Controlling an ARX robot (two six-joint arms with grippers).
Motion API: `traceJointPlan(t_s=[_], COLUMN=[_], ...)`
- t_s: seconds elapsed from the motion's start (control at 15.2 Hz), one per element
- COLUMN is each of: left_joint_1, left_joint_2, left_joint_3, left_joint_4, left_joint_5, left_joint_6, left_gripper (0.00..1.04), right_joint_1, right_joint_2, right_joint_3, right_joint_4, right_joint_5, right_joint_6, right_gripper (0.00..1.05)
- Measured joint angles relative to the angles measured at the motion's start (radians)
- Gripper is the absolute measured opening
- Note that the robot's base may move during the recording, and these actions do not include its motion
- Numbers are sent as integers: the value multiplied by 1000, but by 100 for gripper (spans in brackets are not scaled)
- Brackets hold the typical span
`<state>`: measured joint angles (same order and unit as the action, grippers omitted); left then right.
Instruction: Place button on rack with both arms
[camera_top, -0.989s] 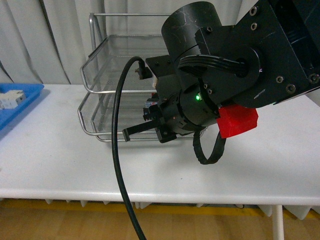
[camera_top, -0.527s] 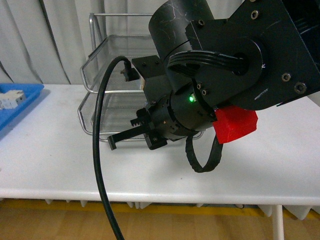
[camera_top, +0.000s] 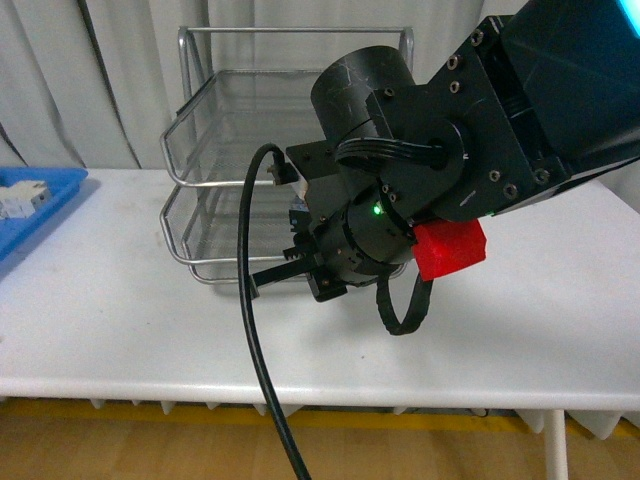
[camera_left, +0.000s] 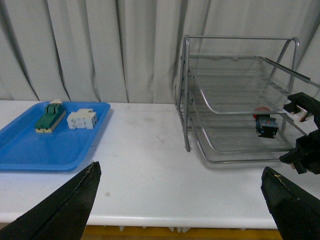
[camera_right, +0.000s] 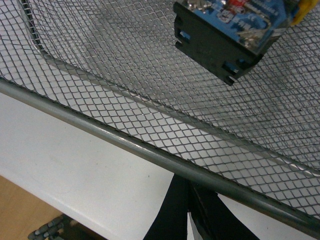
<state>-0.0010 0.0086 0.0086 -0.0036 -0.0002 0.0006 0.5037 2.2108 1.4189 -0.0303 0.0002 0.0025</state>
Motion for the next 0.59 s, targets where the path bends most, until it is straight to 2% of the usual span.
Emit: traceJointPlan(t_s=[0.33, 0.59], left_joint_1=[0, 0], left_joint_2=[0, 0], left_joint_3=[0, 0], left_joint_4=[0, 0], left_joint_5=[0, 0], left_joint_6=[0, 0], left_gripper=[98, 98], right_joint_1=[-35, -55], right_joint_2=[61, 53], right_joint_3=[98, 80], right_joint_4=[-18, 31], right_joint_5=[27, 33], right_joint_6=[-23, -21], right_gripper=[2, 2])
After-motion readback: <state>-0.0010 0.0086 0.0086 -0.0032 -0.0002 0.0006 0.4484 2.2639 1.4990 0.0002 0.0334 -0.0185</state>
